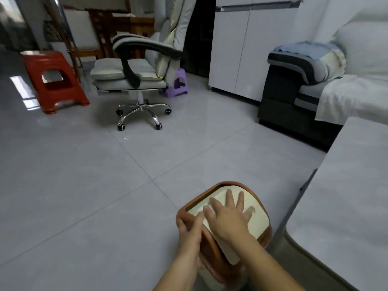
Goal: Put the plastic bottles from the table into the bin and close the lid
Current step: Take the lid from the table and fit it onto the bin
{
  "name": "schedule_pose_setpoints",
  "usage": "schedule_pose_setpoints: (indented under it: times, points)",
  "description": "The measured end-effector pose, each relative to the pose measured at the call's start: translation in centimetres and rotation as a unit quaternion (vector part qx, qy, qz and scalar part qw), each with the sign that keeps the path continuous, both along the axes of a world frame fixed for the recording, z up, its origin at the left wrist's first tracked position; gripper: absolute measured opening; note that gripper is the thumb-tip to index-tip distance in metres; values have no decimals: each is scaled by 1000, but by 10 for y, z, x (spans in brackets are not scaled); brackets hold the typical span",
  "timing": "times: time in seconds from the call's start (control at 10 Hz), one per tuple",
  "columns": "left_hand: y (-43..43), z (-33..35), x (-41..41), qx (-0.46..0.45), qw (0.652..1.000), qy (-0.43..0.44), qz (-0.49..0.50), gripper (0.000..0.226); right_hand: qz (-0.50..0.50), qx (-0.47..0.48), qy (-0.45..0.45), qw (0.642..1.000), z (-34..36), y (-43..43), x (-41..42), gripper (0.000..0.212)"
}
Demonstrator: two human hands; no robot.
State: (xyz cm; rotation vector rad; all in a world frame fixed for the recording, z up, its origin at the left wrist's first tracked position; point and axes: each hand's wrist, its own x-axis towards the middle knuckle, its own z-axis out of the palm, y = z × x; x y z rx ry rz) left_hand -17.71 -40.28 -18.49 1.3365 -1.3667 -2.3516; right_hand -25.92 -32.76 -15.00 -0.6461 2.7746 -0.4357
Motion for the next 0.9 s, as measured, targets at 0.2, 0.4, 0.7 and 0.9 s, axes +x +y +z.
schedule_pose_setpoints:
  times: [0.2, 0.4, 0.7, 0.9]
  points:
    - [33, -12, -47, 24, 999, -27, -1, 108, -49, -35, 15, 998, -6, 15, -37, 44]
    - [43, -22, -64, 2, 1000, -26, -2, 118, -82, -75, 2, 994, 1, 18, -27, 40]
    - [43, 32, -14, 106, 985, -10, -134, 58, 23, 13, -23, 999, 19, 32, 24, 57]
    - [48, 90, 38, -22, 975, -53, -214, 37, 106, -75, -116, 985, 83, 82, 86, 52]
